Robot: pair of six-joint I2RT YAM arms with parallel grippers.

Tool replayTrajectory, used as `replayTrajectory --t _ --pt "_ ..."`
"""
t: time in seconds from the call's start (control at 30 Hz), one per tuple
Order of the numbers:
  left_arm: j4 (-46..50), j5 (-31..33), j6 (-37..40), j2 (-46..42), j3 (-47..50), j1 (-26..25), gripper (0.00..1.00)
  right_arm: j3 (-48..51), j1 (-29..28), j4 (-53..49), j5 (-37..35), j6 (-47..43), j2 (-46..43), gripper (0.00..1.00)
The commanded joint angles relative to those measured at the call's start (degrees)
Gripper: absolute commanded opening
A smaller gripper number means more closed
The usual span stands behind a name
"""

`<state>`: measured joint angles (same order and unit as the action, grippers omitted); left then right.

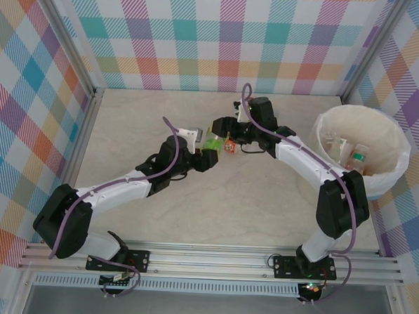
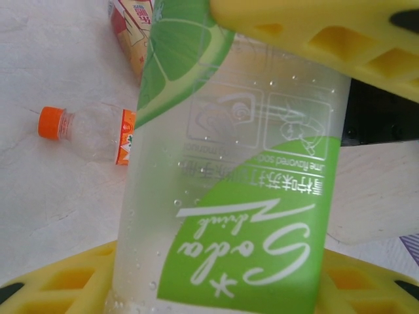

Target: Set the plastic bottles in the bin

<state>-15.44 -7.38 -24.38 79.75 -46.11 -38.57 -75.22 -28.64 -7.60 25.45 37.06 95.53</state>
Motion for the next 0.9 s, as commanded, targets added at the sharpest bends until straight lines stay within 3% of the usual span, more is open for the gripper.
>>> replayTrajectory --t 0.0,0.07,0.2,0.3,0.57,0.87 --pt "-0.10 -1.74 -0.25 -0.80 -2.95 -0.72 0.72 -0.11 -0.27 2.74 -1.22 -1.19 -2.26 0.54" --pt "0.85 -4.13 -0.55 -1.09 -3.85 -0.55 0.88 0.63 -0.14 2.01 -2.84 -2.42 -4.07 0.53" --pt "-1.72 -5.48 -2.39 -3.14 -2.51 -0.46 1.00 2.42 0.19 -0.03 -7.58 -6.45 -9.20 0.51" --pt "-2.79 -2.92 -2.85 -5.62 -0.71 -0.37 1.00 2.71 0.41 -4.01 -13.01 -11.18 -13.74 0.50" --pt "-5.48 15.60 -4.87 -16.98 9.04 -0.20 1.00 2.08 3.68 -12.58 -23.64 -21.16 -26.65 0.50" --pt "-1.61 17.03 -6.42 -18.30 10.29 0.29 1.00 -0.56 15.12 -14.47 -27.25 -28.17 -35.73 0.50"
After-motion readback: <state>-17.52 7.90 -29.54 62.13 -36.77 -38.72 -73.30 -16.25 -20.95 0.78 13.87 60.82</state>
